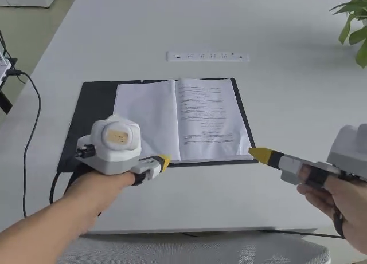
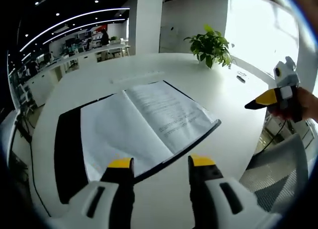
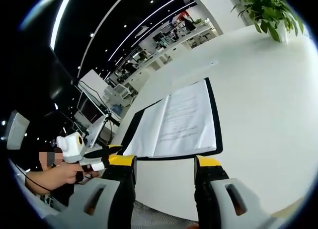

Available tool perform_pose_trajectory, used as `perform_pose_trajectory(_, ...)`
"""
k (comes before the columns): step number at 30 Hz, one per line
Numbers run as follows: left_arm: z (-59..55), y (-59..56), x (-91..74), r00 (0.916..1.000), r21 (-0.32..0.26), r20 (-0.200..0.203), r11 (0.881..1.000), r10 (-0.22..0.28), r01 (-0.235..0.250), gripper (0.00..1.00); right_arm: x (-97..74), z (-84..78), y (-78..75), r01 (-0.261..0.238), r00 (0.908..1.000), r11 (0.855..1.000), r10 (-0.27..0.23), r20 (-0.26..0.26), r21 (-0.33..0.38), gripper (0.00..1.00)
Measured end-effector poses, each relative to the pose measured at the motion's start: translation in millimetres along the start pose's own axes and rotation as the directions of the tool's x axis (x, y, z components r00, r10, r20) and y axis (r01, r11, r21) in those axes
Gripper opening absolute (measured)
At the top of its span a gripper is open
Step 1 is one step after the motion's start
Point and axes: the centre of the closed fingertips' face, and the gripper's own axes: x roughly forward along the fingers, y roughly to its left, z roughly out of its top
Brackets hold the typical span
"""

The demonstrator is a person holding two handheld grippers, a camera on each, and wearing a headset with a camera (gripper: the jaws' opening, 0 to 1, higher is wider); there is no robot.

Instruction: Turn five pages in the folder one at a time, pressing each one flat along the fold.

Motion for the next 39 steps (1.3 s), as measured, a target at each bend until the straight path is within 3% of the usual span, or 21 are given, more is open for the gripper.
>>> perform_pose_trajectory(8,18.6,-23.3,51.3,0.9986,0.019,0.05,1.0,-0.017,0.016,0.48,13.6,-0.8,-9.8,0.0,0.9999,1.0,0.0,-0.01,0.015,0.45)
perform_pose_trajectory(13,31.1,-41.2,78.2,0.9953,0.006,0.089,0.999,-0.038,0.037,0.53,22.6,7.1,-23.2,0.007,0.9998,1.0,-0.008,0.02,0.029,0.44)
perform_pose_trajectory(21,26.7,-56.6,114.5,0.9956,0.029,0.087,0.999,-0.035,0.032,0.52,36.6,21.1,-45.2,0.018,0.9982,0.998,-0.021,0.055,0.065,0.43)
perform_pose_trajectory(26,28.2,-62.8,128.3,0.9946,0.036,0.1,0.999,-0.03,0.027,0.53,42.7,21.6,-55.1,0.023,0.9982,0.997,-0.027,0.053,0.074,0.42)
perform_pose_trajectory(30,22.4,-65.7,136.7,0.9957,0.066,0.092,0.998,-0.014,0.008,0.54,45.4,19.9,-60.4,0.016,0.9979,0.997,-0.021,0.061,0.077,0.41)
perform_pose_trajectory(33,20.1,-65.9,138.5,0.9941,0.094,0.108,0.995,0.005,-0.016,0.55,46.5,19.4,-62.8,0.008,0.997,0.997,-0.014,0.076,0.082,0.39)
perform_pose_trajectory(39,19.5,-64.2,138.3,0.992,0.095,0.126,0.995,0.016,-0.028,0.55,49.9,17.7,-67.1,0.002,0.9951,0.997,-0.01,0.098,0.08,0.35)
